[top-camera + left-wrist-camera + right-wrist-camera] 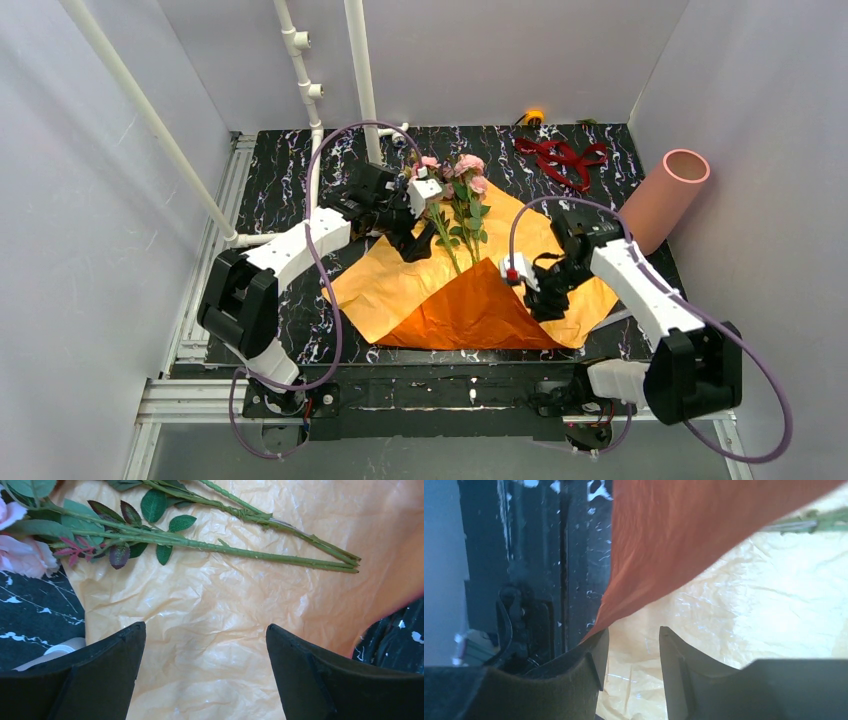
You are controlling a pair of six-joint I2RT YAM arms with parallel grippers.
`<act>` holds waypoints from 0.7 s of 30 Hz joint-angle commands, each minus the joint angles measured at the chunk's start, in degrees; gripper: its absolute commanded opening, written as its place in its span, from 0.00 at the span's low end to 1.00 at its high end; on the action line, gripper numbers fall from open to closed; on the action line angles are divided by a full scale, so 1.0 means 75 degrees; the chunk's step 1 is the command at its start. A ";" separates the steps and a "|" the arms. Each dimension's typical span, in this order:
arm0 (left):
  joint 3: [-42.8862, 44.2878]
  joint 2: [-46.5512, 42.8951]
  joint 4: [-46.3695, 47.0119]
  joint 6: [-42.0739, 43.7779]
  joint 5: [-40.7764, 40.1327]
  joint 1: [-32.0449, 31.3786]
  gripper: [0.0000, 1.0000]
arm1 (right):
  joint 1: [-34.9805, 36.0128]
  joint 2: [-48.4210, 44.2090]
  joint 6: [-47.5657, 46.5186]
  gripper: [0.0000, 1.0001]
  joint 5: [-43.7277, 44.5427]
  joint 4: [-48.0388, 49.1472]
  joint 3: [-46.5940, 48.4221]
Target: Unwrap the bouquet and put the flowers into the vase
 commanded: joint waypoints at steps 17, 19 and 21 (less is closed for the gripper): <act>-0.3462 -0.2083 -0.1967 0.5525 0.0188 -0.3144 0.96 | 0.0101 -0.2022 0.0456 0.82 0.0309 0.0340 -0.0495; -0.3790 -0.2061 -0.1806 0.5676 -0.0346 -0.3172 0.97 | 0.0101 -0.1690 0.0890 0.82 0.0521 0.0048 -0.0262; -0.3922 -0.1930 -0.1692 0.5716 -0.0864 -0.3173 0.97 | 0.0084 -0.1413 0.1118 0.82 0.0756 -0.0133 -0.0181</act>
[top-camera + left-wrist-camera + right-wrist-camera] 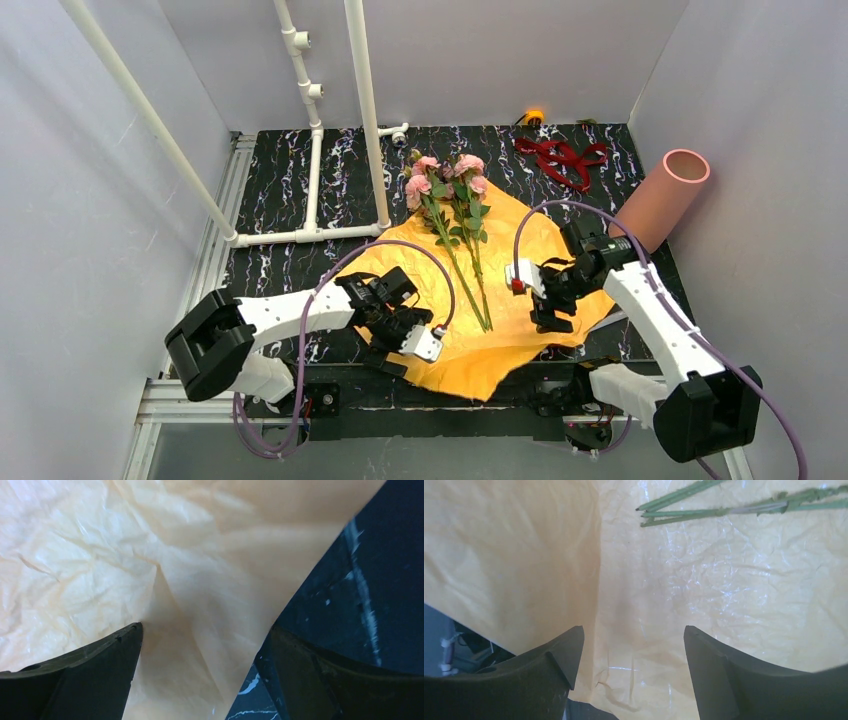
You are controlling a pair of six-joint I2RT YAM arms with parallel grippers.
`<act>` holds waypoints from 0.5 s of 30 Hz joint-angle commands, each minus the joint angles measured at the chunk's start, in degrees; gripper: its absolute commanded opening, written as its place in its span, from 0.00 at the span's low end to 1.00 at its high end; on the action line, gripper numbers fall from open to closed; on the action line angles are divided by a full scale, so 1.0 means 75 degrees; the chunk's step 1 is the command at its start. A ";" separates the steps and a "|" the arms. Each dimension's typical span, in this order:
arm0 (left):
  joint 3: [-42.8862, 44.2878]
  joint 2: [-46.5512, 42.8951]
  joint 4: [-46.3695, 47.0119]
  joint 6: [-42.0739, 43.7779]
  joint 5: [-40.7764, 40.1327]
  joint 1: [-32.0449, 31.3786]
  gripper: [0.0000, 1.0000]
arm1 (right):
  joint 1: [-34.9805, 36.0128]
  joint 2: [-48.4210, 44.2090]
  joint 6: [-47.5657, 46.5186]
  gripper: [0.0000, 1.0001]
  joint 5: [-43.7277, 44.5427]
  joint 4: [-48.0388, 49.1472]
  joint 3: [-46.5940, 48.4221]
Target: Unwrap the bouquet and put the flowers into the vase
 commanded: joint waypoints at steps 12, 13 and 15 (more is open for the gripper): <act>-0.0509 0.0234 0.0601 0.0680 -0.2336 0.0890 0.95 | -0.0268 0.1761 0.1437 0.79 0.2084 0.0294 -0.0166; -0.0512 0.0214 0.0558 0.0712 -0.2301 0.1039 0.95 | -0.0268 0.1877 0.1506 0.79 0.2192 0.0439 -0.0236; -0.0509 0.0183 0.0419 0.0809 -0.2247 0.1333 0.95 | -0.0268 0.2139 0.1602 0.77 0.2308 0.0605 -0.0295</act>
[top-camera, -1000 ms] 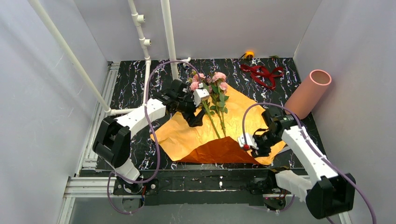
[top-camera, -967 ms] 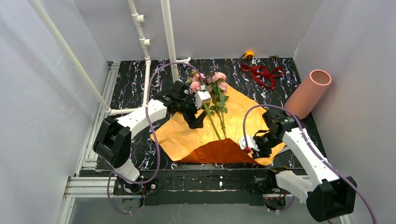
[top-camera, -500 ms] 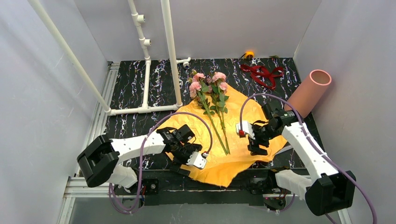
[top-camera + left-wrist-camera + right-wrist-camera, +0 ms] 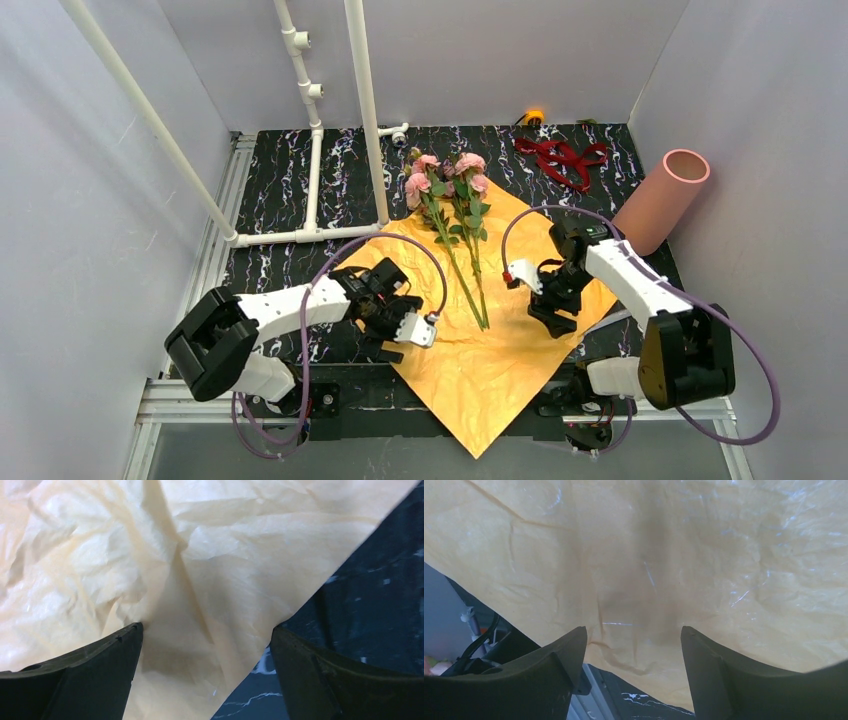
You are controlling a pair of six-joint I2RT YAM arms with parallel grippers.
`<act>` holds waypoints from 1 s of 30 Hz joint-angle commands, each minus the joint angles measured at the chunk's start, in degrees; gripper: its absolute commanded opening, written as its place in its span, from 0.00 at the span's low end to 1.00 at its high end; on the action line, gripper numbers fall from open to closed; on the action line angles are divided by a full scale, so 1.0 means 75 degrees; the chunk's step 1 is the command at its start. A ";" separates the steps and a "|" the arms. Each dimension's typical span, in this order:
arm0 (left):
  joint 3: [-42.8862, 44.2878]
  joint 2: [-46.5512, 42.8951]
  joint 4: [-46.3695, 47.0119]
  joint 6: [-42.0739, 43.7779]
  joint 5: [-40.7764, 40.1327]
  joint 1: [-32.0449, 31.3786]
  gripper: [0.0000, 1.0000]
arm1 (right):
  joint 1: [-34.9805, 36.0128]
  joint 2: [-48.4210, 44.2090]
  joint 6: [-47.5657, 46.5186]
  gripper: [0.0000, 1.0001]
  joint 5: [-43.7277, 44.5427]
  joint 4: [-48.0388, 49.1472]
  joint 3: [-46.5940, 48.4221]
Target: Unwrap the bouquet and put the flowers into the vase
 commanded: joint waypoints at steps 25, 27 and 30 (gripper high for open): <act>0.1549 -0.1793 0.0071 -0.2735 -0.0285 0.1489 0.98 | -0.0176 0.0776 0.3179 0.86 -0.2000 0.0363 0.3113; 0.1518 -0.1869 0.0573 -0.3462 -0.0663 0.1660 0.98 | -0.0011 0.0992 0.4626 0.83 -0.1670 0.1359 0.3382; 0.1389 -0.1988 0.1081 -0.4269 -0.0990 0.1982 0.98 | 0.0506 0.1542 0.6078 0.80 -0.0869 0.2428 0.3927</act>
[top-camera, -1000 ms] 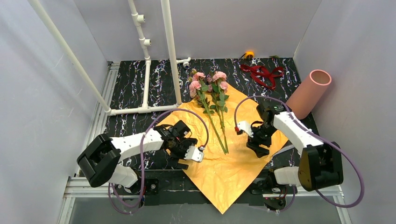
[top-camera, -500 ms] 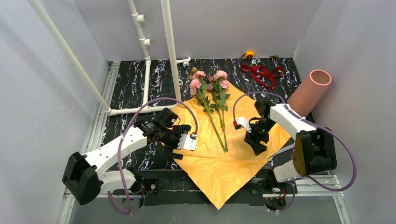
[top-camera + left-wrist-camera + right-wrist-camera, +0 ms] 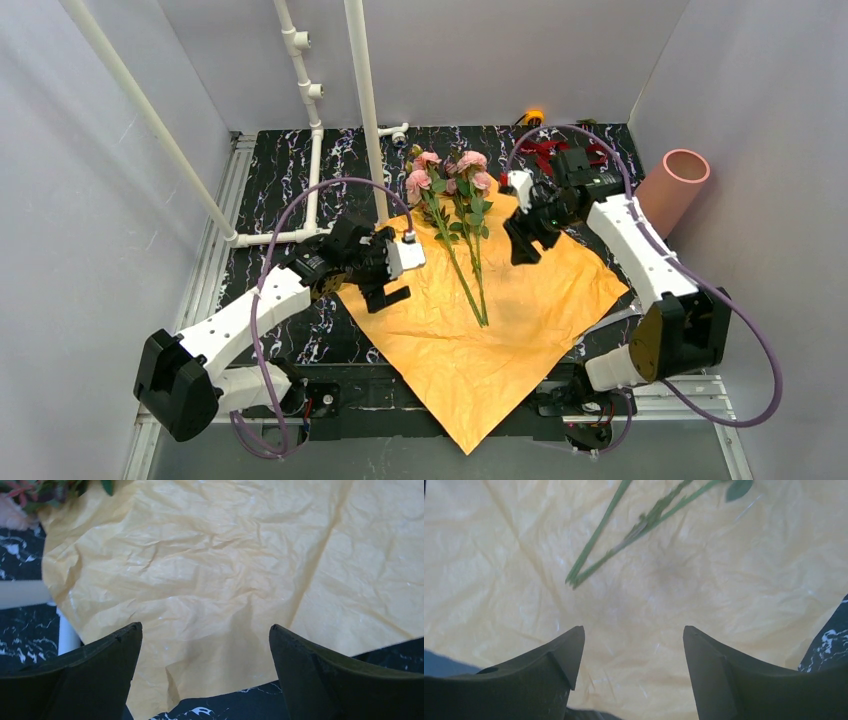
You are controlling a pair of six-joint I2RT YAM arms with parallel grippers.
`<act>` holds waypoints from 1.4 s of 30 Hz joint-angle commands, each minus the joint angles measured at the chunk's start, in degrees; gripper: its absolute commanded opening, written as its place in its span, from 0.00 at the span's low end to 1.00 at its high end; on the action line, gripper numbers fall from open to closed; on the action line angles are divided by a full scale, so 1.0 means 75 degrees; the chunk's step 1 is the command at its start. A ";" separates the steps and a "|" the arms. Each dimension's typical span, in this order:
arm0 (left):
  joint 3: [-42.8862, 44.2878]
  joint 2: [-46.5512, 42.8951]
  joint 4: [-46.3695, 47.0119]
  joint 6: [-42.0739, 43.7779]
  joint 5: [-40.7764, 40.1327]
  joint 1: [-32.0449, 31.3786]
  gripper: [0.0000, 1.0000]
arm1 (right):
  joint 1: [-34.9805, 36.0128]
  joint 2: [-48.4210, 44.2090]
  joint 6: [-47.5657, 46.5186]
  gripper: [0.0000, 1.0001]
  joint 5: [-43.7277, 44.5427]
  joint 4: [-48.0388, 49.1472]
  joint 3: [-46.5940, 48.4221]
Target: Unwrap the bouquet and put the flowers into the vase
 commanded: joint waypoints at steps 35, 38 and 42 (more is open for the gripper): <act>-0.0749 -0.0710 0.2592 -0.2865 -0.2366 0.0803 0.98 | 0.3000 0.6717 0.5589 0.22 0.3918 0.1966 0.6125; -0.0729 -0.0685 0.2578 -0.2852 -0.2462 0.0797 0.98 | 0.3004 0.6440 0.5780 0.09 0.3842 0.1895 0.6067; -0.0642 -0.0607 0.2401 -0.2938 -0.2329 0.0806 0.98 | 0.2982 0.5819 0.5962 0.01 0.3858 0.1974 0.5588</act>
